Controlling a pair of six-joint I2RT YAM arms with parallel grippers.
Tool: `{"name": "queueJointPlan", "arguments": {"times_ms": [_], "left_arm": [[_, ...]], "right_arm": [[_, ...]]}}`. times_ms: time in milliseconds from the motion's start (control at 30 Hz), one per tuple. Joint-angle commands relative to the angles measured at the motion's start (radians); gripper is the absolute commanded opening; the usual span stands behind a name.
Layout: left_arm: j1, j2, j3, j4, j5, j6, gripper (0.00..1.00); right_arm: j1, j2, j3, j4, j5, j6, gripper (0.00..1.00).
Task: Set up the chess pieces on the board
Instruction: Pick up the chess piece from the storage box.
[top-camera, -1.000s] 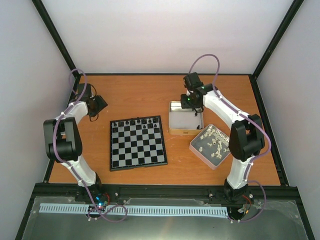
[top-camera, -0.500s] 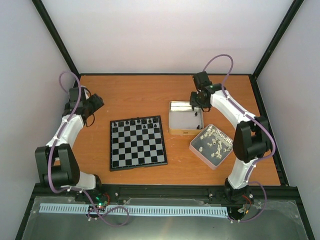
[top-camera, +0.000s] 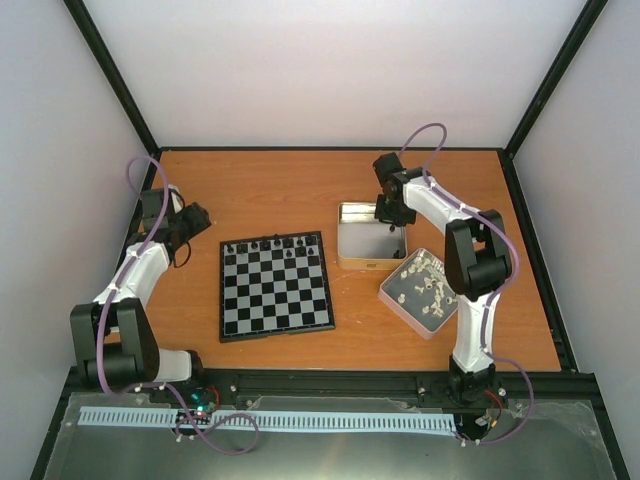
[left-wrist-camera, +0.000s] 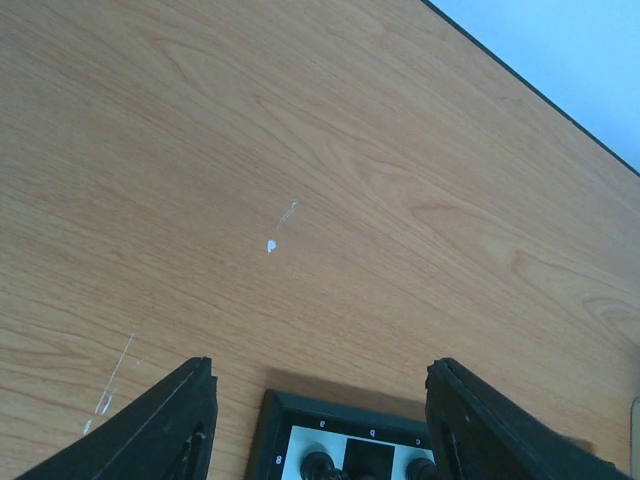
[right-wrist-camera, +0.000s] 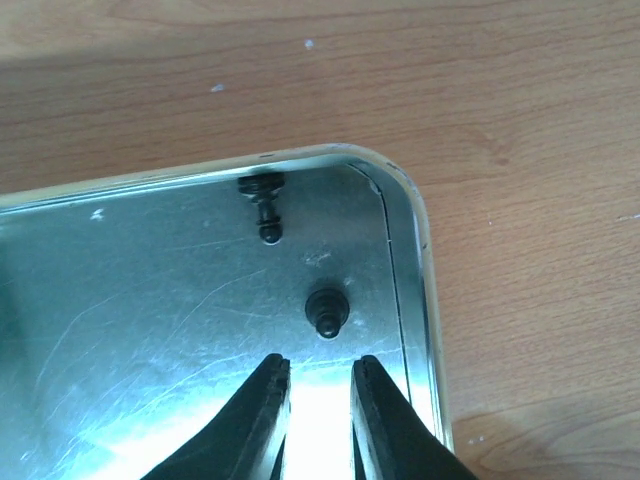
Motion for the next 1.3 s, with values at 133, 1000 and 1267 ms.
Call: {"name": "queueJointPlan", "arguments": {"times_ms": [133,1000,1267], "left_arm": [[0.005,0.019,-0.001,0.027,0.007,0.056,0.58],[0.006,0.064,0.037,0.027,0.019,0.077,0.59],[0.005,0.065,0.041,0.028,0.026,0.078,0.59]], "right_arm": [[-0.007,0.06,0.045,-0.026,0.06,0.038,0.17],[-0.009,0.152,0.071,0.034,0.07,-0.054,0.16],[-0.008,0.164,0.094,0.044,0.095,-0.092,0.15]]}}
